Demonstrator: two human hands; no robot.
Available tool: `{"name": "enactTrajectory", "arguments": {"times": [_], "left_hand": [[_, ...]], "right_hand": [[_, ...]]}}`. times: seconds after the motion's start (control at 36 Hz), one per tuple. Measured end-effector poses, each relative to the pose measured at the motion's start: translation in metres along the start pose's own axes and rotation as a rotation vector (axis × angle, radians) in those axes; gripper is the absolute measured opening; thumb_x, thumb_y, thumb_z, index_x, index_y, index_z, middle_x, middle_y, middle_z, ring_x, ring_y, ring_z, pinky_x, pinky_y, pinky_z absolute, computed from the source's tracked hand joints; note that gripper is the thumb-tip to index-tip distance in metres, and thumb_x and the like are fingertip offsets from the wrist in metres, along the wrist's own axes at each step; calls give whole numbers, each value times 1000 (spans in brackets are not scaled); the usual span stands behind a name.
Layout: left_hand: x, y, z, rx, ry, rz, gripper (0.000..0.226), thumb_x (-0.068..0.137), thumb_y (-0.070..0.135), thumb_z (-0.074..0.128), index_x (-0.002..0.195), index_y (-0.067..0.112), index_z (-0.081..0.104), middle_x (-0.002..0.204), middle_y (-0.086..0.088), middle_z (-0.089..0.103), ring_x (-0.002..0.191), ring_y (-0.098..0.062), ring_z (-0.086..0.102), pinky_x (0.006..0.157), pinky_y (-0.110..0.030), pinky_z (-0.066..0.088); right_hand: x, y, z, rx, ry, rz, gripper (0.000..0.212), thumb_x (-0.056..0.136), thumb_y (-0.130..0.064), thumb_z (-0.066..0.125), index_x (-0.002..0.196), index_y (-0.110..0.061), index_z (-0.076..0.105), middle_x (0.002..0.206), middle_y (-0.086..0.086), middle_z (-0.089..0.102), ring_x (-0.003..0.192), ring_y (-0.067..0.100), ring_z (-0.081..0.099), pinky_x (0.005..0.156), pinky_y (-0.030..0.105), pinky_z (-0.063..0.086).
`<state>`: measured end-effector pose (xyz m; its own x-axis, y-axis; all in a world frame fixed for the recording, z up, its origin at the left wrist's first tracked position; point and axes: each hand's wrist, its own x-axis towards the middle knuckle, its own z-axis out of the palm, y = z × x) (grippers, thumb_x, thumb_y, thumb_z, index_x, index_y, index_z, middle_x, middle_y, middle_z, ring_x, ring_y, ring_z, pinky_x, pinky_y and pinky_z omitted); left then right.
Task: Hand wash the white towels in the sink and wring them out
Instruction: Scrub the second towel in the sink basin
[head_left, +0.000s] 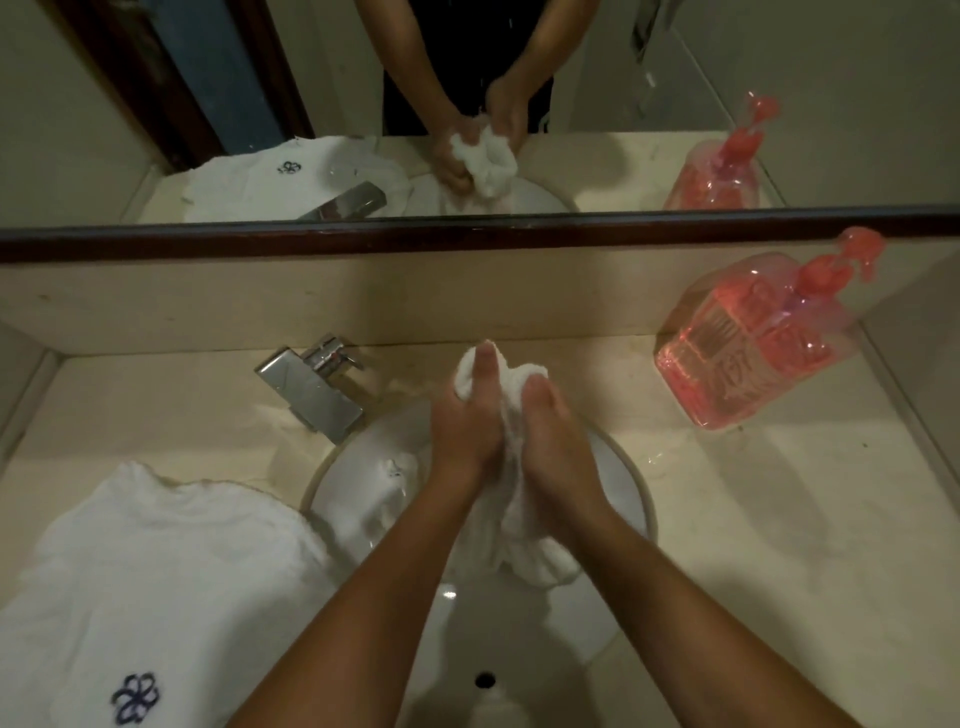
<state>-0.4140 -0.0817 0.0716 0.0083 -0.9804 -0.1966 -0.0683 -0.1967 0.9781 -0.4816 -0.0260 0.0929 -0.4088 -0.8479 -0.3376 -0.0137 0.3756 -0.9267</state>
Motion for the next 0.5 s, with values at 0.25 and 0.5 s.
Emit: {"name": "enactTrajectory", "arguments": {"times": [0.25,0.5], "left_hand": [[-5,3,-2,20,59,-4,39,109,49,49,91,24,74,76,11,75,73,4,70,71,-24,54],[-16,5,3,35,26,22,40,109,45,49,83,24,70,67,12,71,64,9,66,59,-10,49]], "right_hand": [[-11,-1,-2,-46,-4,-46,44,112,-57,30,126,-34,65,123,-6,71,117,14,67,107,44,53],[3,2,-10,-56,52,-16,44,112,-53,34,111,-29,70,111,-3,74,108,18,71,100,50,58]]}}
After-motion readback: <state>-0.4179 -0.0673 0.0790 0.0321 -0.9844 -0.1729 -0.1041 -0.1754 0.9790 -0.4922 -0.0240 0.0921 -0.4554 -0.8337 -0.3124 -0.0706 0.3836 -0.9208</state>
